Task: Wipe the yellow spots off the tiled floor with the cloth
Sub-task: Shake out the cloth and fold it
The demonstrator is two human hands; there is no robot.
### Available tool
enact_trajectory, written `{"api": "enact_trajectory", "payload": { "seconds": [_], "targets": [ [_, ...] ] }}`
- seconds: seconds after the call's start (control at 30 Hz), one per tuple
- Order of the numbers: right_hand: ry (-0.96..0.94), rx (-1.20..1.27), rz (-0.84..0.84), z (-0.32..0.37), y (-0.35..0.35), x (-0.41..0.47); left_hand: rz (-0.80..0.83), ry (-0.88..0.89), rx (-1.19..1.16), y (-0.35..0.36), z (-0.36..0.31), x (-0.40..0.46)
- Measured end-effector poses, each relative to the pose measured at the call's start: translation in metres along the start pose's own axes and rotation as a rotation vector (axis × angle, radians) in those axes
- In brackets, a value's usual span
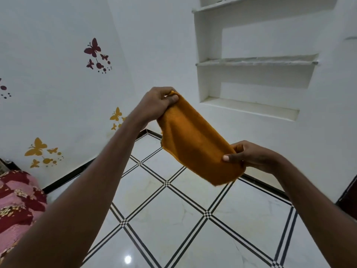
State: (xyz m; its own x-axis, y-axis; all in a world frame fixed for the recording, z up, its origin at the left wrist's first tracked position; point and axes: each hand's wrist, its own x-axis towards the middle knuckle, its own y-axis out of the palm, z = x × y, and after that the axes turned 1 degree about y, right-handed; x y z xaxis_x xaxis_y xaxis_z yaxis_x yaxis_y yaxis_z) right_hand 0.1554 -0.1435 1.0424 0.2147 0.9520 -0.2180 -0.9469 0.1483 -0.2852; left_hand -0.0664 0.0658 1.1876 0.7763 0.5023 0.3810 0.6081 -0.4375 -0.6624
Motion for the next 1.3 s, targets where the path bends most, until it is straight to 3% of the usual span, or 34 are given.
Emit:
{"api": "enact_trajectory", "payload": {
  "seconds": [0.17, 0.33, 0.57, 0.77, 0.9, 1.0, 1.1, 1.2, 1.3],
  "targets": [
    [0.038, 0.071, -0.307, -0.002, -0.014, -0.006, -0.087, -0.256, 0.145, 0.012, 0.046, 0.001],
    [0.125, 0.135, -0.549, 0.009, -0.003, 0.001, -0.048, -0.438, 0.081, 0.053, 0.063, -0.002],
    [0.121, 0.225, -0.553, 0.041, 0.021, -0.001, 0.17, -0.276, -0.052, 0.143, 0.002, -0.016],
    [0.133, 0.524, -0.526, 0.038, 0.012, -0.037, 0.237, -0.132, 0.029, 0.189, -0.03, -0.023],
    [0.129, 0.514, -0.522, 0.025, -0.009, -0.073, 0.207, -0.004, 0.058, 0.218, -0.049, -0.019],
    [0.074, 0.431, -0.687, 0.004, -0.031, -0.116, 0.224, 0.041, -0.047, 0.236, -0.076, -0.015],
    [0.002, 0.383, -0.976, -0.033, -0.058, -0.165, 0.398, 0.006, -0.343, 0.253, -0.112, -0.011],
    [0.057, 0.68, -0.827, -0.078, -0.075, -0.22, 0.58, -0.039, -0.641, 0.276, -0.157, -0.011],
    [0.069, 1.017, -0.692, -0.114, -0.083, -0.279, 0.702, -0.04, -0.614, 0.325, -0.201, -0.013]
  ]
}}
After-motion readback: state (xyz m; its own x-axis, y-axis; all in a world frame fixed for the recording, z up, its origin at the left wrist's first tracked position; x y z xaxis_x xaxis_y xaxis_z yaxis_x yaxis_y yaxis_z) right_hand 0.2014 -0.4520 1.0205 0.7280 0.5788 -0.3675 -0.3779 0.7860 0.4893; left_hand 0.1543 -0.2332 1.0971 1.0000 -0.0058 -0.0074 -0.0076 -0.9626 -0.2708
